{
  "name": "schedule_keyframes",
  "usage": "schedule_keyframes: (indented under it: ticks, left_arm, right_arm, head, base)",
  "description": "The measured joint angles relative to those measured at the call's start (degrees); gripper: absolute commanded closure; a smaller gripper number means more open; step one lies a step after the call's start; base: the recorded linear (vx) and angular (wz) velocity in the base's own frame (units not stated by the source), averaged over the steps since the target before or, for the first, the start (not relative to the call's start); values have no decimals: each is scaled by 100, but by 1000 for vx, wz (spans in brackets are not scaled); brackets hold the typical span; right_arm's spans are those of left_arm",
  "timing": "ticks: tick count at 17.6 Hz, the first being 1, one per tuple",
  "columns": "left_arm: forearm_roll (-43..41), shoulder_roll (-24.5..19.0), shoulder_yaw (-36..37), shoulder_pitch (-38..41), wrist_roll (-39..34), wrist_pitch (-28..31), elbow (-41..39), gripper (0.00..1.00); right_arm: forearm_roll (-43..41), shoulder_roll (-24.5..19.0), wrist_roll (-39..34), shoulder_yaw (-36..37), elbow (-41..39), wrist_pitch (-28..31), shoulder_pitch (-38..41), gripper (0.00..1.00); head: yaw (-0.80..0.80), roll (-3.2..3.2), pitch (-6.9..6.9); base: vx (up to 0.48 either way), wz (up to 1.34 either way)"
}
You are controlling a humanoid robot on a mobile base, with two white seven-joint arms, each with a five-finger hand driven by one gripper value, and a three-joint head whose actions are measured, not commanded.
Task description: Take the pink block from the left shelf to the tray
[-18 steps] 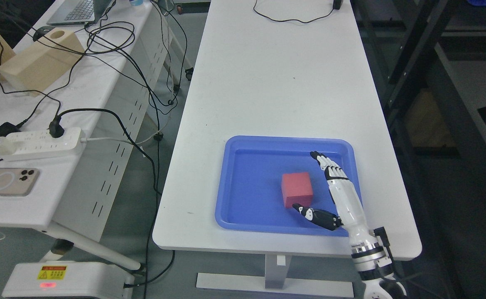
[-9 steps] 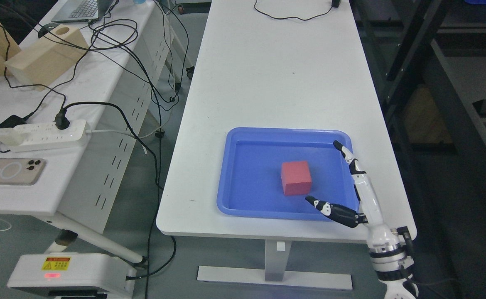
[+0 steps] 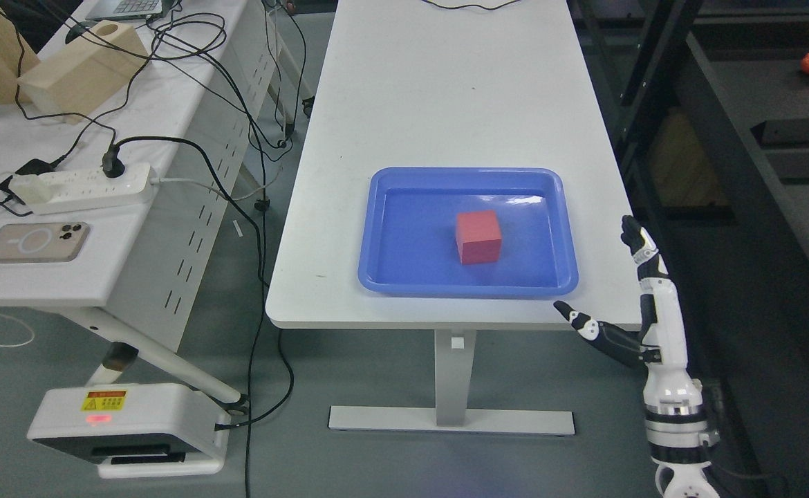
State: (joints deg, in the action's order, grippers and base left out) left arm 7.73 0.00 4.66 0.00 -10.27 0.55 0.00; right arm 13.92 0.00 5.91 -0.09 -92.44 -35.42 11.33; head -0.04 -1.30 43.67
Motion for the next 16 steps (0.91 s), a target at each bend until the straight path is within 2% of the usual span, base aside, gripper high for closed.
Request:
schedule_keyframes:
  ticks: [4, 10, 16]
  left_arm:
    - [0, 0, 0, 0, 0, 0, 0, 0]
    - [0, 0, 0, 1, 0, 0, 0, 0]
    - [0, 0, 0, 0, 0, 0, 0, 0]
  right_arm:
    - [-572, 0, -272, 36, 1, 613, -3, 1]
    - [-980, 0, -1313, 51, 48, 1650, 41, 1]
    - [-1072, 0, -1541, 32, 81, 2239, 111, 1]
  head:
    - [0, 0, 0]
    - [0, 0, 0]
    - [0, 0, 0]
  base:
    - [-210, -16]
    - [-177, 55]
    - [-114, 38]
